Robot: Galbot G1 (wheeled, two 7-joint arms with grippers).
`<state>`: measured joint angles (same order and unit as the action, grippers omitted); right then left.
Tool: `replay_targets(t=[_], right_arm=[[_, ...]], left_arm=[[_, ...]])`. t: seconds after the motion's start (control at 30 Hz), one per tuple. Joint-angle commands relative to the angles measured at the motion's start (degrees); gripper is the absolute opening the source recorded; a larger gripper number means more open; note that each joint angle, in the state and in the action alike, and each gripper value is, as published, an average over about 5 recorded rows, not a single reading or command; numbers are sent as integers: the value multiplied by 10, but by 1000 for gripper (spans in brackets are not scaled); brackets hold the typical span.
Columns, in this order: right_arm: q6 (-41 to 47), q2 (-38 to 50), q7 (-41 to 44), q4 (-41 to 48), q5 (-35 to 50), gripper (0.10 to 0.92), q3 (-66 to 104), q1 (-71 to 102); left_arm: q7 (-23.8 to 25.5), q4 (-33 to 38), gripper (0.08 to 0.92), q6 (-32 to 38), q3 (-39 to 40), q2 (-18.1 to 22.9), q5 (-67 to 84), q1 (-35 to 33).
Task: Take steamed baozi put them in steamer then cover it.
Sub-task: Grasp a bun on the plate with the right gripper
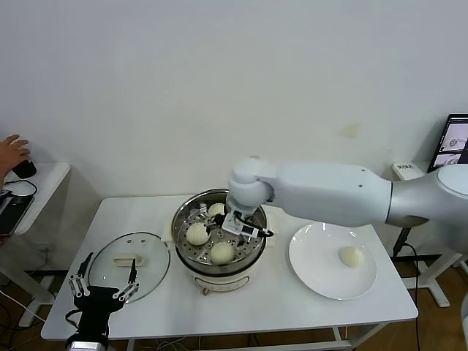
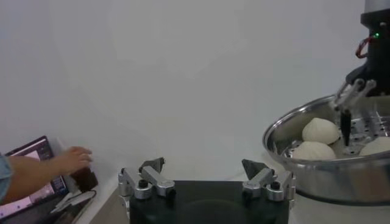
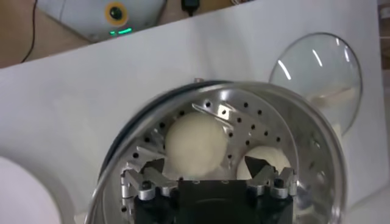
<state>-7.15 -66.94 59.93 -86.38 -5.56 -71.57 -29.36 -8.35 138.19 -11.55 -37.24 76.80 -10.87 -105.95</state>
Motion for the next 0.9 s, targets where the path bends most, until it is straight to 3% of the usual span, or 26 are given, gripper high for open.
replay_targets(t=[0.03,0.43,0.67,0.9], right_arm=[[33,43,9,11,23,823,30,-31],[240,239,35,-61,135,823,44,-51],[257,387,34,-89,97,823,117,53],[245,471,35,-87,4,823,268,264]], left_arm=[[1,0,823,-1,-5,-8,1,1],[5,-2,823,-4,-1,-28,5,15],[6,0,823,-4,3,-34,6,19],[7,-3,823,-6,12,-36,5,23]])
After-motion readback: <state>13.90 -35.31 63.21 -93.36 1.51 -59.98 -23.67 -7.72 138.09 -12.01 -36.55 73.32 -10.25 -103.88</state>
